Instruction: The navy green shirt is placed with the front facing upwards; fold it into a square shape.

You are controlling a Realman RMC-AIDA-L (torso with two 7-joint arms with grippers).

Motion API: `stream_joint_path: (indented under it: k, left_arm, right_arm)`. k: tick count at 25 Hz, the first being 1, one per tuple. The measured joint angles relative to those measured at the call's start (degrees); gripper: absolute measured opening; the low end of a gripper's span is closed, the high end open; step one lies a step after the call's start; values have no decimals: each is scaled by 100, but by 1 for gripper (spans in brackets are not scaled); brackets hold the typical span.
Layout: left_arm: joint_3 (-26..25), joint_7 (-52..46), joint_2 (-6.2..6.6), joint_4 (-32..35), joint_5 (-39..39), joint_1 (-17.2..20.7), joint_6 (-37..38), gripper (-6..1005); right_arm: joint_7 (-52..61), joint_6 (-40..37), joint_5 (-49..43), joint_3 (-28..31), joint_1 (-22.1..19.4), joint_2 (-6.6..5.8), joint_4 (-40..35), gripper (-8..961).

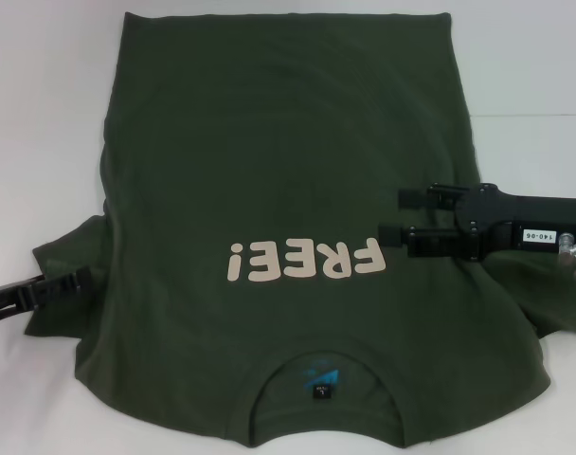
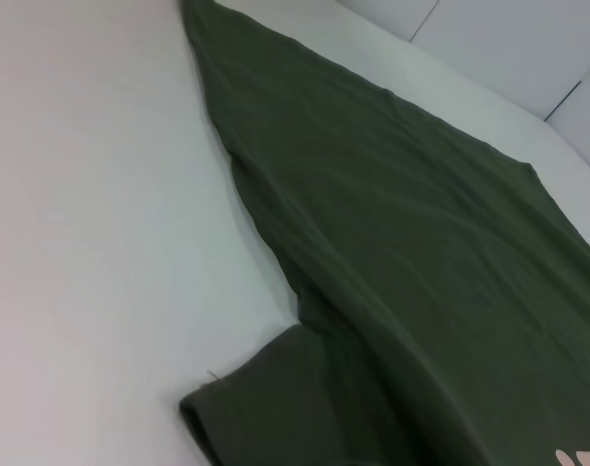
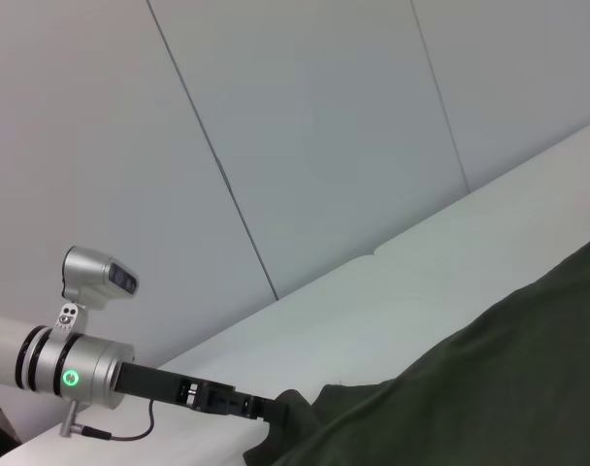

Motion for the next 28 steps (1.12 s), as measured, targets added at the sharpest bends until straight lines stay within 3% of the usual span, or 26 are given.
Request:
stream_joint_path:
  k: [8,16,28]
  left_arm:
    - [25,-31,-4,13,7,3,-2,905]
    - [23,-251,8,44,7,-45,-67,749]
    - [60,-294,-5,35,7,-77,-128,229]
  right_arm:
    - [2,-9,0,0,-4,12,0,898]
    - [-1,-43,10,0,-4,18,0,898]
    - [-38,-26,27,9,-4,18,-9,898]
